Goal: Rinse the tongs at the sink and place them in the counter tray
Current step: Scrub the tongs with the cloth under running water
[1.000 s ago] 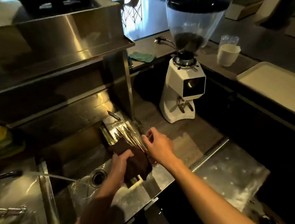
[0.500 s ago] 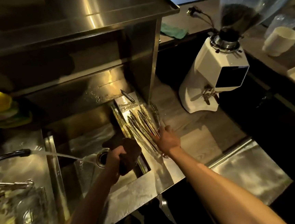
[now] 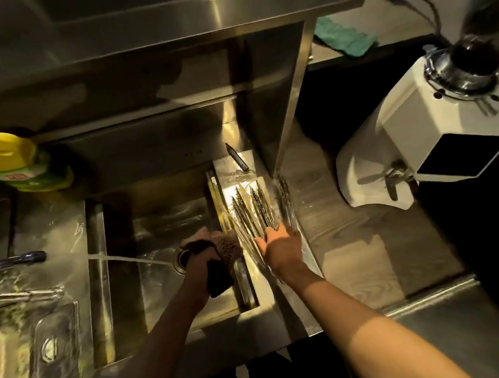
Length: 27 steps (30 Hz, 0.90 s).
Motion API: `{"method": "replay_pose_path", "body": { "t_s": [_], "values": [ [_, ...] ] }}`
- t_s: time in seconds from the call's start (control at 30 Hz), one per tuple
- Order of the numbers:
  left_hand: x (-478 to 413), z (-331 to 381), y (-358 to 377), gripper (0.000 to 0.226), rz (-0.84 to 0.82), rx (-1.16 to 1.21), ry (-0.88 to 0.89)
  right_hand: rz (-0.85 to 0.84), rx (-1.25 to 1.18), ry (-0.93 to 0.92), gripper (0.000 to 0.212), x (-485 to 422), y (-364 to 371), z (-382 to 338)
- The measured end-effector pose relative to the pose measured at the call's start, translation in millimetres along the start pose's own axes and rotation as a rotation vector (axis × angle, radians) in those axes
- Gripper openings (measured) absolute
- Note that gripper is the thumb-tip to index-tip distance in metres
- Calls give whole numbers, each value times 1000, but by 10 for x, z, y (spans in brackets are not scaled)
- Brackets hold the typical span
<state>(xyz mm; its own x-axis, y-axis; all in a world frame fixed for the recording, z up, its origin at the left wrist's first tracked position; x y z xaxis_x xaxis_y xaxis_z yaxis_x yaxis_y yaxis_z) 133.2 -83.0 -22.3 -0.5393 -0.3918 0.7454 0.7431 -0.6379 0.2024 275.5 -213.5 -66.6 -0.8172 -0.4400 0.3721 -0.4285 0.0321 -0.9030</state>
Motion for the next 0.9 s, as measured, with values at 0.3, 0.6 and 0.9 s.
{"method": "replay_pose_path", "body": {
  "t_s": [0.3, 0.6, 0.9],
  "values": [
    [-141, -68, -83, 36, 16, 11, -15, 59, -164, -18, 33, -30, -145, 60],
    [-120, 226, -423, 36, -92, 69, 142, 97, -235, -216, 31, 142, -237, -346],
    [-46, 602, -1623, 13, -145, 367, 342, -162, -205, -383, 45, 338, 354, -1628]
  ]
}}
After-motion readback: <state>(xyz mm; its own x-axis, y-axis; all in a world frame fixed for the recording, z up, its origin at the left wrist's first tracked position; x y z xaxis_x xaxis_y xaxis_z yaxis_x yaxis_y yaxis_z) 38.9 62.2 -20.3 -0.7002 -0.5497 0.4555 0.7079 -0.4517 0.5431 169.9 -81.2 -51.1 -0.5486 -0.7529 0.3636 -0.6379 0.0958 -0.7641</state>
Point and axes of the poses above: each hand's wrist, its own x-axis away from the middle knuckle, its own y-axis out of the palm, z = x × y, the point moved 7 cm from there along -x, towards the middle knuckle, and after that the axes turned 1 degree about -z, right-handed, at the moved point
